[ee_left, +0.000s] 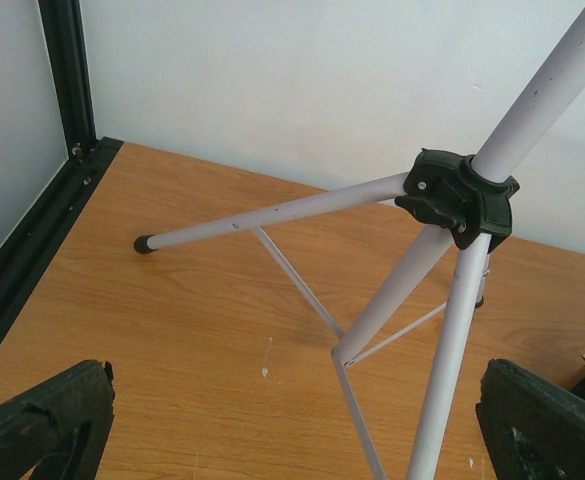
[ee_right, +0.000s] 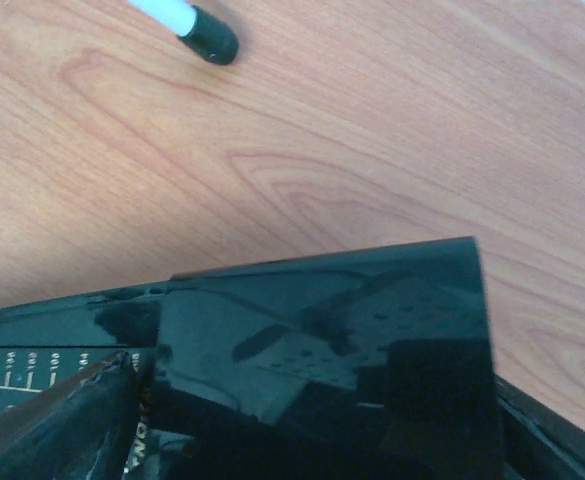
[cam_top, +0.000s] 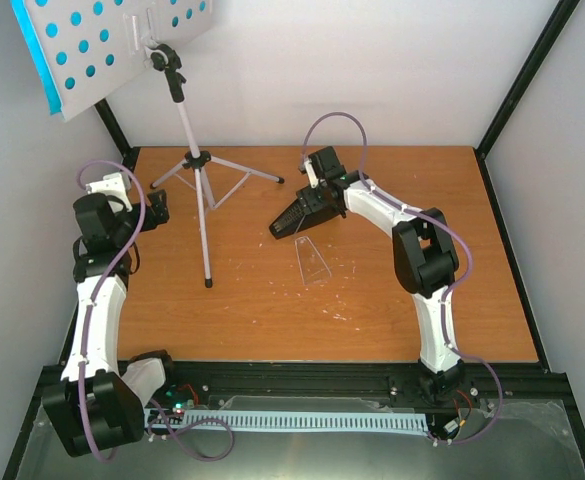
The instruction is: Pack up the instrument practice props
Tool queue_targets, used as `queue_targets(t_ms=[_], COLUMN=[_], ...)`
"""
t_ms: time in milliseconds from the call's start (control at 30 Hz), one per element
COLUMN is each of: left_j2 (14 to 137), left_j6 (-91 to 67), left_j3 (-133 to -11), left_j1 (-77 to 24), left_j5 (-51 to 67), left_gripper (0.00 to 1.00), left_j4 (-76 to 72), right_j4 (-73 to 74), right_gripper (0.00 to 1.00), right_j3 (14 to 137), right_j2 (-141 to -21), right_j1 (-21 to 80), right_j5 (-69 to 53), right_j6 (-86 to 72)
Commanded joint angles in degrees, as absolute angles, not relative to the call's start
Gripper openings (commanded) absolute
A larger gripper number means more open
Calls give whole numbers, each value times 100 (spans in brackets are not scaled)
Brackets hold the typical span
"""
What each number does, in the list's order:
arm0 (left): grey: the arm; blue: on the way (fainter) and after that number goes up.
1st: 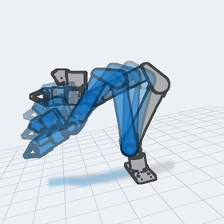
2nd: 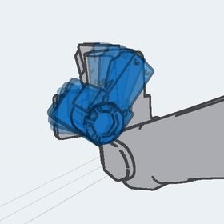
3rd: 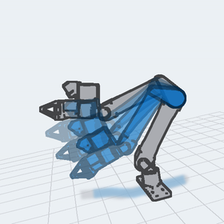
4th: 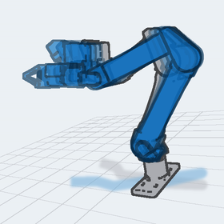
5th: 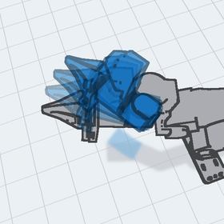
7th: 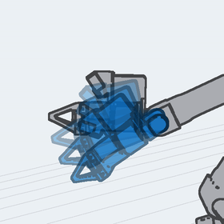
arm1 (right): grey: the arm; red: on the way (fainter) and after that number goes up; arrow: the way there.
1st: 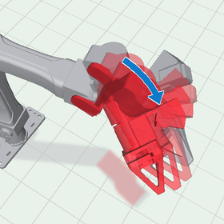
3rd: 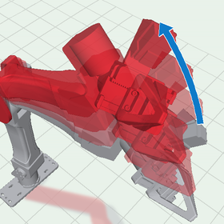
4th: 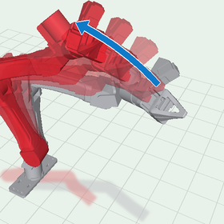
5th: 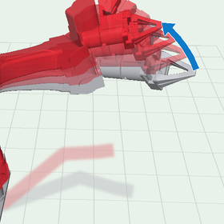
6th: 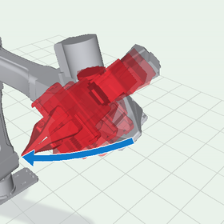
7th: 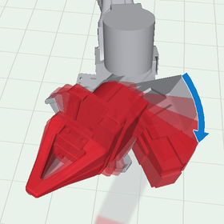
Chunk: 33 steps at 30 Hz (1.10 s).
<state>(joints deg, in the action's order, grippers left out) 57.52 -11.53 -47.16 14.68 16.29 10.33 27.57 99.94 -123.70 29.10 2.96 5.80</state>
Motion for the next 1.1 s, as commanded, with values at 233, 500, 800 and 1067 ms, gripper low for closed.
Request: queue_targets(t_ms=[233,500,800,1067], left_j2=[5783,5840,5858,5867], left_j6=[-1071,-1116,-1151,-1172], left_j3=[-4825,-4841,-4847,-4819], left_j1=[1477,1477,1477,1477], left_j5=[1665,1786,1814,1825], left_gripper=[99,99,100,100], left_j4=[1002,1002,998,978], right_j4=[3127,2984,2836,2962], right_gripper=[77,80,100,100], right_j3=[8991,7272,7463,8507], right_j2=[-11486,-9956,-8959,-10105], right_j1=[2953,2944,2816,1784], right_j5=[1741,1079,844,-1893], right_j6=[-481,-1106,-692,-707])
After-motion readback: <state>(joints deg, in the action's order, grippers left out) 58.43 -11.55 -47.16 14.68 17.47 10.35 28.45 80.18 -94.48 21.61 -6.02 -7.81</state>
